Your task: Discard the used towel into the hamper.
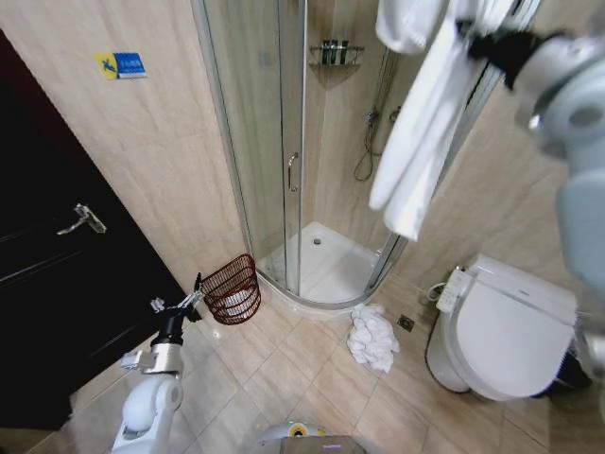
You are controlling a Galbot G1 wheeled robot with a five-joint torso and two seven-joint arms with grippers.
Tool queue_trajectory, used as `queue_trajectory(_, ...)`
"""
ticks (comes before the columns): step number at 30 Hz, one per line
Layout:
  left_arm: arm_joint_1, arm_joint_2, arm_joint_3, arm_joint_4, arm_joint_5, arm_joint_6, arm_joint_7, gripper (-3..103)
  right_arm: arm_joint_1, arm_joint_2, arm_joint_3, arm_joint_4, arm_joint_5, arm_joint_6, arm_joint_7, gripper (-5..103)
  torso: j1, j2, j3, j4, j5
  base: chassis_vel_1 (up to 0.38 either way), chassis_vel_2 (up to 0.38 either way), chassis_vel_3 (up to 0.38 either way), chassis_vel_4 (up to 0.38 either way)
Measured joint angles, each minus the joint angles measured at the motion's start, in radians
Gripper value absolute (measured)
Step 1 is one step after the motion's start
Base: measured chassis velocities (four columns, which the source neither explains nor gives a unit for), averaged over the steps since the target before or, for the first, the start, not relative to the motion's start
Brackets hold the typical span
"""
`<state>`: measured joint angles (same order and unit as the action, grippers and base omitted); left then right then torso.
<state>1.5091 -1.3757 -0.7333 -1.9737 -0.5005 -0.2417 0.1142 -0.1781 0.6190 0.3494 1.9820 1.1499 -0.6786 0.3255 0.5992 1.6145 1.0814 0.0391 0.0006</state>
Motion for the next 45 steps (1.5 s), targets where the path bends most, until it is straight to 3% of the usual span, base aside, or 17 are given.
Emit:
queue_trajectory(7, 0.011, -0.005, 0.006, -0.010, 0.002, 0.000, 0.000, 100, -0.195, 0.015, 0.091, 0.108, 0.114, 0.000, 0.145, 7, -0.001, -0.001, -0.001, 0.0005, -0.0007, 0.000, 0.000, 0.000, 0.000)
queue_trajectory(13, 0.019, -0.005, 0.002, -0.026, 0.001, -0.002, 0.000, 100, -0.397, 0.070, 0.163, 0.162, 0.177, -0.004, 0.203, 7, -0.001, -0.002, -0.001, 0.0002, -0.0003, 0.000, 0.000, 0.000, 0.000)
queue_trajectory(16, 0.022, -0.007, -0.001, -0.034, 0.001, -0.001, 0.000, 100, -0.480, 0.097, 0.183, 0.190, 0.120, 0.009, 0.190, 7, -0.001, -0.003, -0.001, 0.0002, -0.0003, 0.000, 0.000, 0.000, 0.000)
queue_trajectory(19, 0.029, -0.013, -0.003, -0.044, 0.003, -0.001, 0.001, 100, -0.589, 0.128, 0.204, 0.238, -0.039, 0.051, 0.127, 7, -0.001, -0.003, -0.002, 0.0002, -0.0006, 0.000, 0.000, 0.000, 0.000)
queue_trajectory(22, 0.033, -0.017, -0.003, -0.049, 0.008, 0.000, 0.001, 100, -0.634, 0.134, 0.219, 0.262, -0.088, 0.062, 0.100, 7, -0.002, -0.003, -0.002, 0.0001, -0.0007, 0.000, 0.000, 0.000, 0.000)
queue_trajectory(31, 0.038, -0.025, 0.001, -0.070, 0.025, 0.008, 0.002, 100, -0.773, 0.182, 0.261, 0.268, -0.067, 0.044, 0.126, 7, -0.002, -0.004, -0.002, 0.0002, -0.0005, 0.000, 0.000, 0.000, 0.000)
queue_trajectory(35, 0.040, -0.026, 0.002, -0.076, 0.028, 0.010, 0.002, 100, -0.828, 0.217, 0.260, 0.281, -0.108, 0.081, 0.122, 7, -0.002, -0.004, -0.002, 0.0002, -0.0003, 0.000, 0.000, 0.000, 0.000)
queue_trajectory(37, 0.043, -0.026, 0.004, -0.076, 0.031, 0.010, 0.002, 100, -0.846, 0.228, 0.257, 0.305, -0.173, 0.139, 0.088, 7, -0.002, -0.004, -0.002, 0.0001, -0.0004, 0.000, 0.000, 0.000, 0.000)
queue_trajectory(41, 0.049, -0.025, 0.008, -0.078, 0.034, 0.009, 0.002, 100, -0.825, 0.207, 0.252, 0.338, -0.249, 0.215, 0.035, 7, -0.002, -0.004, -0.002, 0.0001, -0.0005, 0.000, 0.000, 0.000, 0.000)
queue_trajectory(45, 0.053, -0.023, 0.009, -0.086, 0.035, 0.006, 0.004, 100, -0.665, 0.091, 0.226, 0.272, -0.320, 0.320, -0.022, 7, -0.002, -0.004, -0.002, 0.0005, -0.0003, 0.000, 0.000, 0.000, 0.000)
